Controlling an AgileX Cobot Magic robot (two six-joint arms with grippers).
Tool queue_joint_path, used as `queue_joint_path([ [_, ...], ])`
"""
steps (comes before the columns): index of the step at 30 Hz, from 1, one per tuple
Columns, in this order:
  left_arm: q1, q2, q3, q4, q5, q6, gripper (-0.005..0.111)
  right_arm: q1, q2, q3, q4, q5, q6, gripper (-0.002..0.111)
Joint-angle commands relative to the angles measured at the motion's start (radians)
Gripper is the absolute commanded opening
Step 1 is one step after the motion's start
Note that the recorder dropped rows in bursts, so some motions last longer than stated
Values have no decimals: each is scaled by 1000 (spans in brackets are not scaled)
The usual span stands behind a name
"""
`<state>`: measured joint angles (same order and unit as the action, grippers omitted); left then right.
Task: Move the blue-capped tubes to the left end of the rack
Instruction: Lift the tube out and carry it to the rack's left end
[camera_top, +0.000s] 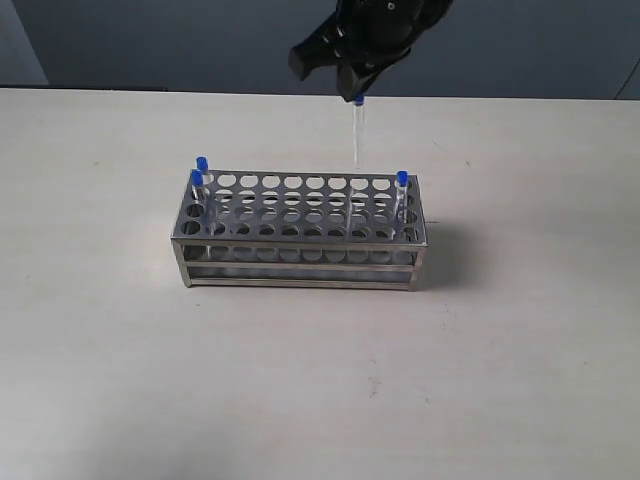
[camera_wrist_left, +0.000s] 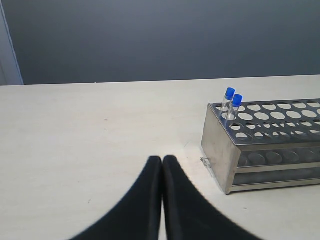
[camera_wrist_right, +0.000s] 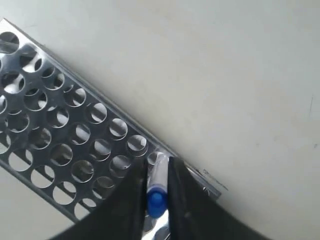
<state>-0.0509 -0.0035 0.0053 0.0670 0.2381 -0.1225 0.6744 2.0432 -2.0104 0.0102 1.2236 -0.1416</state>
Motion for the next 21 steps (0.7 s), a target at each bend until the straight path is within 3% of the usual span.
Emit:
queue_joint_path([
  [1, -11, 3, -5, 1, -7, -1, 1, 3, -40, 2, 4, -3, -4, 0],
  [13, -11, 3, -5, 1, -7, -1, 1, 162, -31, -5, 112, -79, -154, 0],
  [21, -11, 3, -5, 1, -7, -1, 1, 213, 79, -133, 148, -40, -170, 0],
])
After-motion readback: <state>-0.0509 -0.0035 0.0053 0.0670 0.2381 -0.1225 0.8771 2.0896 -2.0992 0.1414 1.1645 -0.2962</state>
